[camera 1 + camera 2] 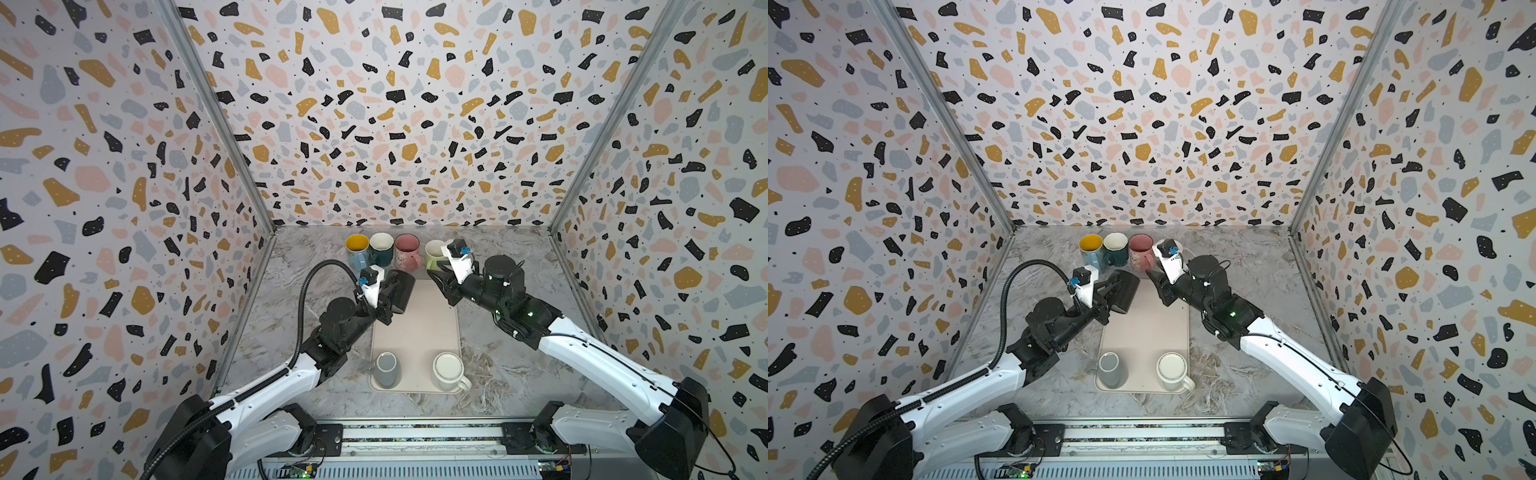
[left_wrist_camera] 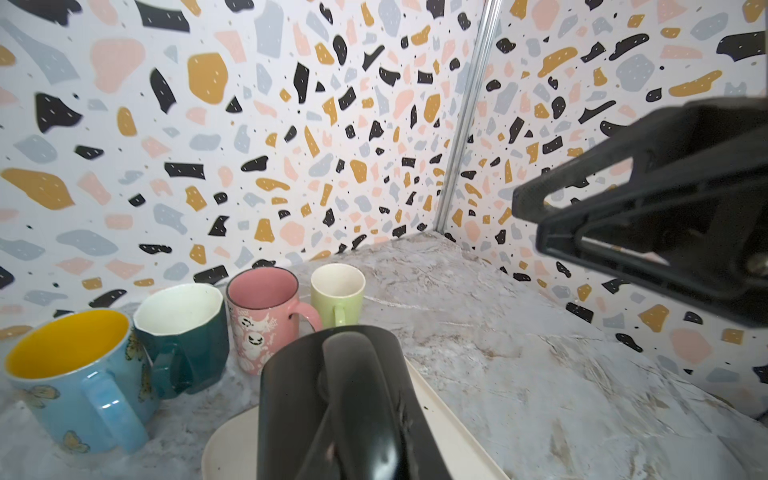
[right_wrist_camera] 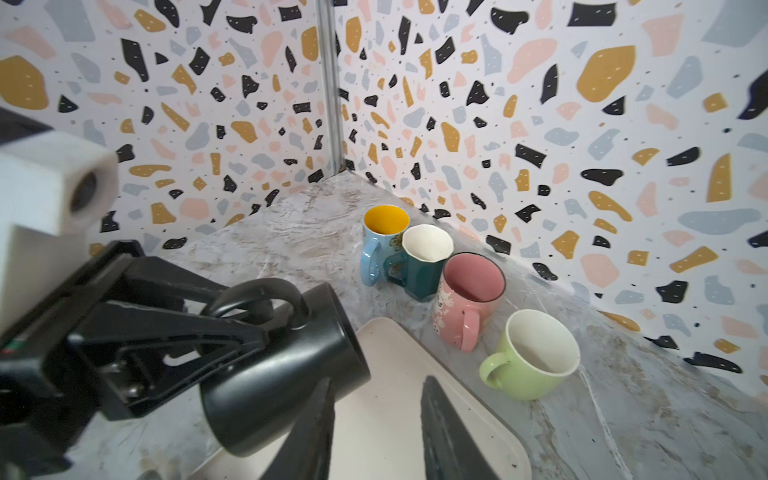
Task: Turn the mug right side up
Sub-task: 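Raise the black mug with the left gripper while the right gripper reaches toward it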
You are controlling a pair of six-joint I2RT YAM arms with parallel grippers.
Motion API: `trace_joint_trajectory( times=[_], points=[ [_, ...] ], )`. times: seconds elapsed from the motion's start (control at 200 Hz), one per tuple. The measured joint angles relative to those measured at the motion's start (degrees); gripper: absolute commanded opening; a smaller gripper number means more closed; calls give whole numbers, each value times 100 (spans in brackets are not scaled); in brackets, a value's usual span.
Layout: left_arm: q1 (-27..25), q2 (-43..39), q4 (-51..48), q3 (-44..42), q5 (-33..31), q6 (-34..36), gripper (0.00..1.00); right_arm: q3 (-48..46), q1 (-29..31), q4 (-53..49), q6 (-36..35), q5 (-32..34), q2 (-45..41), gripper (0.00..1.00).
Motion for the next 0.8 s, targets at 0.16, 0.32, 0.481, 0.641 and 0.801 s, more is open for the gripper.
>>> trace_joint_trajectory(
  times=[0.16,0.32,0.481,0.641,0.801],
  points=[
    [-136,61,859,-350,-262,400,0,1058,-337,-761,269,-1054,520,34],
    [-332,269,1582,-407,-584,887,0,1742,-643,-1497,540,-2065,992,31],
    [-667,496,2411,-533,-1014,1600,0,2396,-855,-2245,780,-3018,1462,30],
    [-1080,953,3296,-684,-1604,2472,0,2695,-973,-2726,997,-3670,1622,31],
    [-1456,1659,4076,-695,-2317,3407,0,2900,-1029,-3106,1150,-4100,1655,30]
  ],
)
